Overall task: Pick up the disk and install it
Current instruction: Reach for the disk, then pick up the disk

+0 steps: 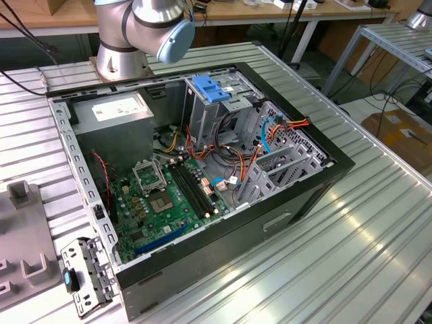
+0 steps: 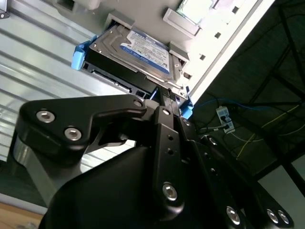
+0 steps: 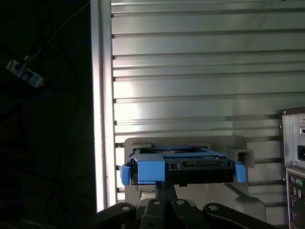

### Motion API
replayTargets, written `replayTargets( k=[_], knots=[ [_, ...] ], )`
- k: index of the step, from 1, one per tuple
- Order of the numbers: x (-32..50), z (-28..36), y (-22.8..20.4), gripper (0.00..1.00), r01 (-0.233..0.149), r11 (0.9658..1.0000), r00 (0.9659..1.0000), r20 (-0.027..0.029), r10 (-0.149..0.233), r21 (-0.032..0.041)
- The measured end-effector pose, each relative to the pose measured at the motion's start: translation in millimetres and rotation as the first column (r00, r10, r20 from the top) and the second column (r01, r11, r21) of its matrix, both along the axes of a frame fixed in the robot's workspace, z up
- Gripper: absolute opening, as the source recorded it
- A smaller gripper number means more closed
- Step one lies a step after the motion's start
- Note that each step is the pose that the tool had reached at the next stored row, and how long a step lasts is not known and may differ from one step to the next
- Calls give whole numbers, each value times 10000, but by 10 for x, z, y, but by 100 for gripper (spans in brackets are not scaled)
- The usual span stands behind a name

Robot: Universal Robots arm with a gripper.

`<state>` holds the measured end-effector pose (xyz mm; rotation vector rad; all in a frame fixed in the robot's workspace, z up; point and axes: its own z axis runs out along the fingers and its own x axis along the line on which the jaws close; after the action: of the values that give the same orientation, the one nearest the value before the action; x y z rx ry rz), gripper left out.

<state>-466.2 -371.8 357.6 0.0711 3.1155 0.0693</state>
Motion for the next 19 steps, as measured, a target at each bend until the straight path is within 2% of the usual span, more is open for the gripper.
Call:
replayTargets(
  k=[19],
  knots=[
    [-1, 0, 0, 11, -12, 10000, 10000, 0, 12, 28]
  ],
)
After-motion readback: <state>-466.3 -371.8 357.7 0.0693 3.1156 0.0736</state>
